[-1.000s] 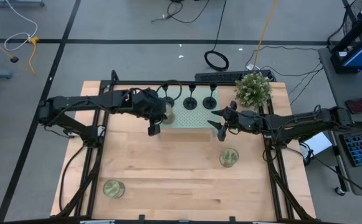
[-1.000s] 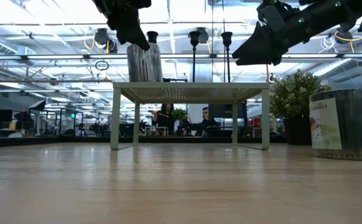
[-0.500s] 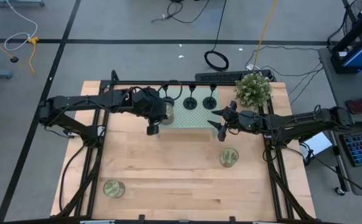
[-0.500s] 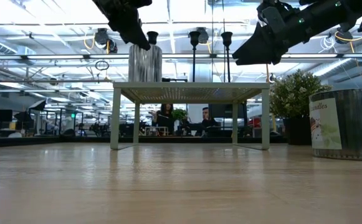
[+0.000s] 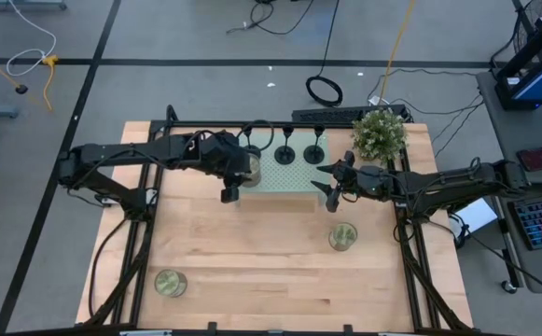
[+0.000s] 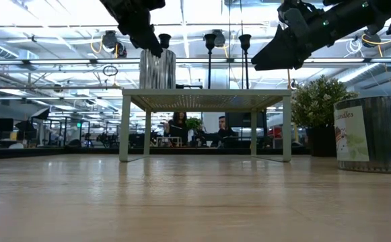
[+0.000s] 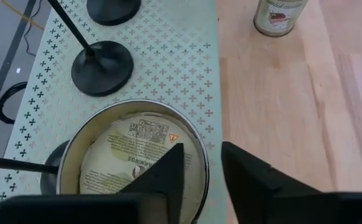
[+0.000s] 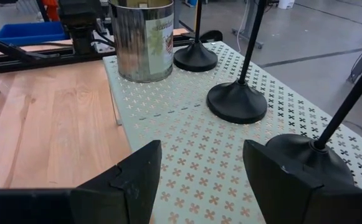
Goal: Stock candles and holders on shelf
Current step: Align the scented candle on the shelf with the other scented candle
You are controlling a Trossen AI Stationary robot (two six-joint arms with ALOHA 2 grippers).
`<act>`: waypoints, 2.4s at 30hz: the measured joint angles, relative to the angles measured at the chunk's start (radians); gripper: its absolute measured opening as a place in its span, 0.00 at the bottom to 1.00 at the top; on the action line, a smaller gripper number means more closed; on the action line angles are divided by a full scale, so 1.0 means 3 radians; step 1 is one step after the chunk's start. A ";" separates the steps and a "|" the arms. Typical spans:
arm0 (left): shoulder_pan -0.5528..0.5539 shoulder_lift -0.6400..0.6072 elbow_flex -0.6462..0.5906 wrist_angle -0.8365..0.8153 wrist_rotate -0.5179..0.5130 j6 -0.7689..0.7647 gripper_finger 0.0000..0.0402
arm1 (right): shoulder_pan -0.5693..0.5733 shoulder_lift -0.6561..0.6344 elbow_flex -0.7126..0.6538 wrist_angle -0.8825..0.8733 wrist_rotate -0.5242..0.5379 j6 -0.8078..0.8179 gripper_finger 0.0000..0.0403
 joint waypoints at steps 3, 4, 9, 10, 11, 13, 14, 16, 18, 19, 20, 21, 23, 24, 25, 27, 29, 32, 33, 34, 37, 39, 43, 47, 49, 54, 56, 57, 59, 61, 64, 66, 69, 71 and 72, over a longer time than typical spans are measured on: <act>-0.0023 -0.0047 -0.0002 -0.0004 -0.0014 0.0053 0.35 | 0.0000 0.0000 0.0000 0.0000 0.0001 -0.0002 0.55; -0.0040 -0.0082 -0.0003 0.0008 -0.0014 0.0056 0.37 | 0.0000 0.0001 0.0000 0.0001 0.0001 -0.0002 0.55; -0.0153 -0.0307 -0.0004 0.0065 -0.0013 0.0074 0.42 | 0.0000 0.0000 0.0000 0.0003 0.0001 -0.0002 0.55; -0.0182 -0.0373 -0.0004 0.0066 -0.0013 0.0083 0.42 | 0.0000 0.0001 0.0000 0.0003 0.0000 -0.0002 0.55; -0.0212 -0.0440 -0.0003 0.0054 -0.0013 0.0107 0.42 | 0.0000 0.0000 0.0000 0.0003 -0.0001 -0.0002 0.55; -0.0288 -0.0567 -0.0003 -0.0060 -0.0016 0.0137 0.42 | 0.0018 0.0000 0.0000 0.0003 0.0001 -0.0002 0.55; -0.0335 -0.0615 -0.0003 -0.0113 -0.0016 0.0133 0.42 | 0.0036 0.0001 0.0000 0.0003 -0.0001 -0.0002 0.55; -0.0446 -0.0682 -0.0003 -0.0232 -0.0014 0.0065 0.42 | 0.0101 0.0001 0.0000 0.0003 -0.0002 -0.0003 0.55; -0.0580 -0.0716 -0.0003 -0.0383 -0.0017 -0.0046 0.42 | 0.0185 0.0000 0.0000 0.0003 -0.0002 -0.0004 0.55; -0.0660 -0.0720 -0.0003 -0.0460 -0.0017 -0.0093 0.42 | 0.0234 0.0000 0.0000 0.0003 -0.0002 -0.0010 0.55; -0.0743 -0.0720 -0.0003 -0.0547 -0.0015 -0.0158 0.42 | 0.0288 0.0000 0.0000 0.0003 -0.0002 -0.0017 0.55; -0.0832 -0.0718 -0.0003 -0.0648 -0.0014 -0.0240 0.42 | 0.0343 0.0001 0.0000 0.0003 -0.0003 -0.0017 0.55; -0.1016 -0.0712 -0.0007 -0.0793 -0.0036 -0.0489 0.42 | 0.0449 0.0000 0.0000 0.0003 -0.0005 -0.0017 0.55; -0.1115 -0.0700 -0.0018 -0.0826 -0.0092 -0.0644 0.42 | 0.0500 0.0001 0.0000 0.0003 -0.0005 -0.0017 0.55; -0.1211 -0.0692 -0.0037 -0.0858 -0.0157 -0.0796 0.42 | 0.0548 0.0001 0.0000 0.0003 -0.0004 -0.0017 0.55; -0.1426 -0.0677 -0.0089 -0.0976 -0.0324 -0.1141 0.42 | 0.0633 0.0000 0.0000 0.0003 -0.0003 -0.0017 0.55; -0.1638 -0.0666 -0.0140 -0.1032 -0.0490 -0.1563 0.42 | 0.0701 0.0006 0.0000 0.0005 -0.0001 -0.0017 0.55; -0.1945 -0.0649 -0.0287 -0.1080 -0.0621 -0.2239 0.42 | 0.0758 0.0011 0.0000 0.0003 0.0000 -0.0017 0.55; -0.2042 -0.0645 -0.0356 -0.1078 -0.0630 -0.2448 0.42 | 0.0769 0.0010 0.0000 0.0008 0.0001 -0.0017 0.55; -0.2144 -0.0645 -0.0423 -0.1059 -0.0635 -0.2657 0.42 | 0.0774 0.0010 -0.0008 0.0024 0.0002 -0.0017 0.55; -0.2466 -0.0652 -0.0641 -0.1037 -0.0631 -0.3244 0.42 | 0.0781 0.0011 -0.0109 0.0154 0.0003 -0.0019 0.55; -0.2681 -0.0646 -0.0791 -0.1028 -0.0618 -0.3701 0.42 | 0.0781 0.0011 -0.0208 0.0307 0.0004 -0.0019 0.55; -0.3048 -0.0648 -0.1050 -0.0779 -0.0332 -0.4540 0.42 | 0.0781 0.0012 -0.0475 0.0807 0.0002 -0.0123 0.55; -0.3338 -0.0626 -0.1187 -0.0208 -0.0123 -0.5112 0.42 | 0.0780 0.0010 -0.0757 0.1623 -0.0001 -0.0484 0.55; -0.3448 -0.0558 -0.1194 -0.0030 -0.0153 -0.5345 0.42 | 0.0780 0.0011 -0.0901 0.1981 -0.0001 -0.0642 0.55; -0.3698 -0.0260 -0.1200 0.0016 -0.0201 -0.5852 0.42 | 0.0779 0.0010 -0.1185 0.2564 -0.0001 -0.0873 0.55; -0.3753 -0.0151 -0.1200 0.0018 -0.0105 -0.6038 0.42 | 0.0779 0.0010 -0.1249 0.2649 -0.0001 -0.0945 0.55; -0.3764 -0.0102 -0.1200 0.0023 -0.0026 -0.6107 0.42 | 0.0779 0.0010 -0.1270 0.2690 -0.0001 -0.0974 0.55; -0.3794 -0.0016 -0.1200 0.0002 0.0081 -0.6215 0.42 | 0.0779 0.0010 -0.1287 0.2731 -0.0001 -0.1009 0.55; -0.3822 0.0058 -0.1198 -0.0023 0.0091 -0.6229 0.40 | 0.0779 0.0010 -0.1288 0.2746 -0.0002 -0.1041 0.55; -0.3838 0.0139 -0.1181 -0.0011 0.0051 -0.6122 0.33 | 0.0779 0.0010 -0.1287 0.2824 -0.0002 -0.1099 0.55; -0.3841 0.0172 -0.1181 -0.0003 -0.0003 -0.5979 0.26 | 0.0779 0.0010 -0.1287 0.2897 -0.0002 -0.1177 0.55; -0.3837 0.0174 -0.1184 -0.0025 -0.0097 -0.5884 0.13 | 0.0779 0.0010 -0.1287 0.2959 -0.0002 -0.1310 0.55; -0.3804 0.0174 -0.1177 -0.0029 -0.0135 -0.5769 0.05 | 0.0779 0.0010 -0.1287 0.2957 -0.0003 -0.1327 0.55; -0.3784 0.0175 -0.1164 -0.0043 -0.0157 -0.5690 0.03 | 0.0779 0.0010 -0.1287 0.2956 -0.0003 -0.1326 0.55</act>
